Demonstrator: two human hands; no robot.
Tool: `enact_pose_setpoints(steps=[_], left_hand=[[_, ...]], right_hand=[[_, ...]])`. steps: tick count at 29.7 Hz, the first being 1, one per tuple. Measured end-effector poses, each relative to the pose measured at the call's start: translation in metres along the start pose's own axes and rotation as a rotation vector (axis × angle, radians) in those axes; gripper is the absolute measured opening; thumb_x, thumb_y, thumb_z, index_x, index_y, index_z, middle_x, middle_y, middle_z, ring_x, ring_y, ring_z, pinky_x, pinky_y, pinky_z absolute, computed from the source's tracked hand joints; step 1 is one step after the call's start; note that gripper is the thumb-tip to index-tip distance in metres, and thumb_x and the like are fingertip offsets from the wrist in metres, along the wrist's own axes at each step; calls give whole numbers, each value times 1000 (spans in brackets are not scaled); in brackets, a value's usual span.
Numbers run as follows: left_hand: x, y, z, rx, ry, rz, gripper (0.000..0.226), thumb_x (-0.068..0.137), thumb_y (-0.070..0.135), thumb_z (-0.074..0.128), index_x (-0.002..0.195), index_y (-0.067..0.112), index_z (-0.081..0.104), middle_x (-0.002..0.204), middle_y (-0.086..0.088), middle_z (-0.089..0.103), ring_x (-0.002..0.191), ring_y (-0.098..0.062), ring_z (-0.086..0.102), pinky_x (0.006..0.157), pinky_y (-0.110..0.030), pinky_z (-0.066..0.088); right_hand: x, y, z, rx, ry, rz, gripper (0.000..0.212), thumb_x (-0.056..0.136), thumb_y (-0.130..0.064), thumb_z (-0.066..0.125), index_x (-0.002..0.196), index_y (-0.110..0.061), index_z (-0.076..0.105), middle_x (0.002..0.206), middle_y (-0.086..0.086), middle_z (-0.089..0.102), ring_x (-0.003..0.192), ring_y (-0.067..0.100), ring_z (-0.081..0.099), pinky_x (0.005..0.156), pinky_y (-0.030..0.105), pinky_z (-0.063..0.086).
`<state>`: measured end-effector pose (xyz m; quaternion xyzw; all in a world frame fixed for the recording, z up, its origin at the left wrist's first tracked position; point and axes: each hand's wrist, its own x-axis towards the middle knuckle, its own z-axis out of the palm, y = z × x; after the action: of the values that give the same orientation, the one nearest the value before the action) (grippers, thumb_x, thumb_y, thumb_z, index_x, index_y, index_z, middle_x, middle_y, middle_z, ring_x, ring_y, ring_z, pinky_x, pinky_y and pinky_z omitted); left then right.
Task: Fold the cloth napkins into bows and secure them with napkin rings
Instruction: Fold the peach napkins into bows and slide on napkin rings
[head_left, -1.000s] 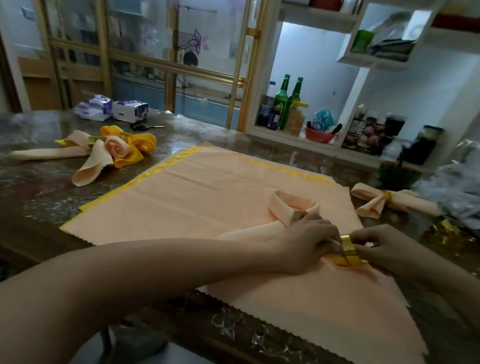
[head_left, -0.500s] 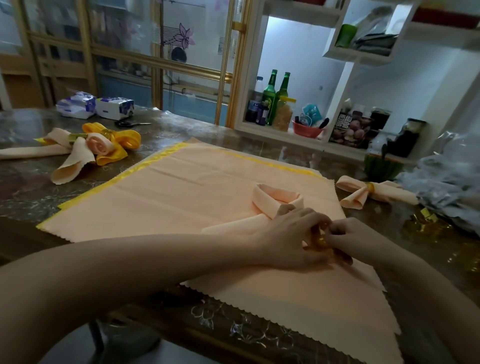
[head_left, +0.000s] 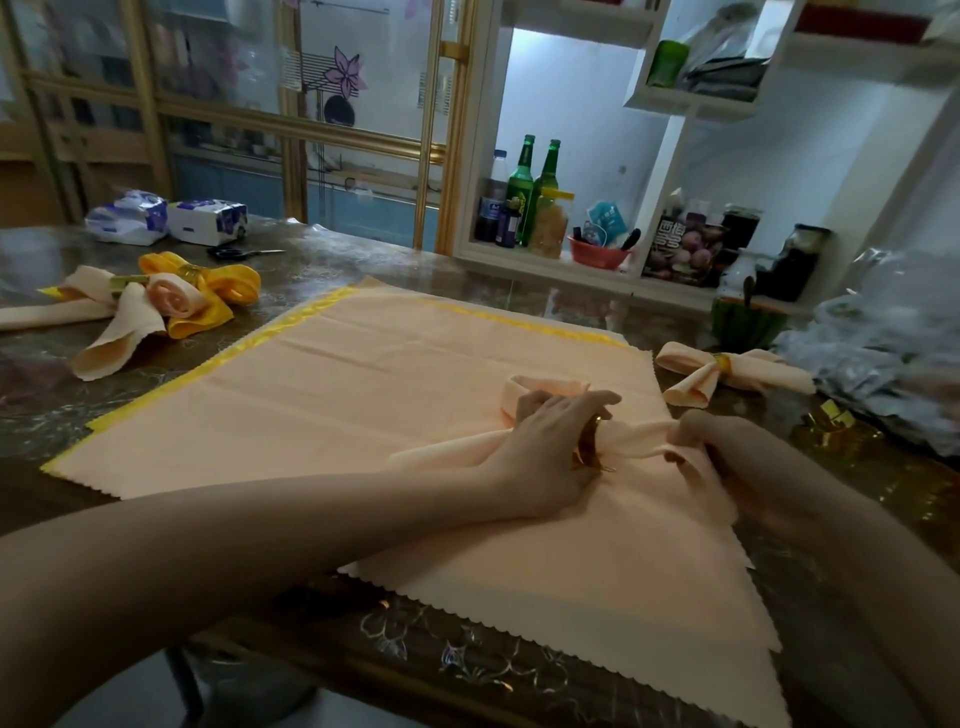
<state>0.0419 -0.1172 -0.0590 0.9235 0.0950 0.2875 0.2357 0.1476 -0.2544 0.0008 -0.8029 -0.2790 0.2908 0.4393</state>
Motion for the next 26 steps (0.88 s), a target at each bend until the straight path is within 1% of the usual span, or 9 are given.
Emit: enact_pose_setpoints(steps=[2, 6, 8, 10, 12, 17, 19, 22, 26], left_hand=[[-1, 1, 0, -5, 3, -11, 70, 78, 1, 62, 139, 22, 35, 133, 0, 52, 129, -17, 38, 114, -34, 12], [-3, 2, -3, -23, -32, -31, 79, 78, -9, 52, 144, 25, 24, 140, 2, 46, 129, -16, 32, 106, -22, 12], [-3, 3, -4, -19, -40, -26, 82, 78, -10, 51, 146, 25, 20, 141, 3, 45, 125, -9, 27, 95, -15, 12], [-2, 5, -4, -25, -45, -28, 83, 77, -9, 52, 146, 25, 19, 140, 3, 46, 123, -5, 25, 93, -15, 13], [-1, 5, -3, -17, -46, -23, 83, 78, -5, 55, 146, 26, 18, 139, 4, 48, 129, -10, 28, 101, -21, 11], [-1, 1, 0, 33, -53, -11, 83, 79, 2, 59, 146, 26, 18, 138, 5, 47, 130, -12, 29, 103, -20, 10], [0, 6, -2, 72, -113, -37, 83, 77, 7, 59, 147, 25, 17, 141, 5, 43, 134, -13, 26, 109, -22, 8], [19, 19, -25, 83, -258, -73, 74, 80, 7, 59, 143, 29, 28, 148, 8, 30, 139, -12, 16, 116, -34, 7], [60, 15, -40, 78, -137, -152, 53, 88, 18, 58, 138, 24, 40, 147, 3, 36, 135, -17, 31, 113, -41, 24]], right_hand=[[-7, -4, -10, -261, -117, -8, 14, 90, -20, 52, 88, -8, 59, 90, 12, 61, 78, 20, 59, 72, 34, 49], [-24, -15, -18, -776, -410, 5, 23, 95, -33, 48, 92, -15, 61, 87, -2, 60, 72, 6, 56, 69, 16, 46], [-25, -19, -17, -878, -383, -19, 28, 94, -39, 46, 99, -16, 62, 93, -1, 62, 80, 9, 58, 73, 18, 48], [-19, -19, -16, -842, -169, -178, 25, 95, -37, 45, 99, -18, 61, 94, -2, 62, 84, 8, 58, 72, 19, 48], [-9, -17, -8, -743, 48, -368, 19, 96, -31, 47, 102, -20, 61, 96, -4, 61, 83, 4, 56, 70, 17, 47], [11, 5, 36, -551, -10, -479, 25, 99, -18, 42, 117, -18, 60, 101, -10, 55, 82, -5, 50, 69, 7, 37], [16, 14, 47, -466, 32, -503, 27, 99, -16, 42, 116, -17, 63, 104, -6, 61, 89, 3, 56, 72, 9, 42], [22, 21, 54, -509, 165, -530, 27, 98, -15, 44, 119, -14, 62, 100, -4, 57, 80, 3, 50, 63, 3, 38], [29, 25, 59, -473, 292, -496, 27, 94, -22, 55, 119, -17, 64, 107, -1, 51, 88, 7, 47, 75, 9, 32]])
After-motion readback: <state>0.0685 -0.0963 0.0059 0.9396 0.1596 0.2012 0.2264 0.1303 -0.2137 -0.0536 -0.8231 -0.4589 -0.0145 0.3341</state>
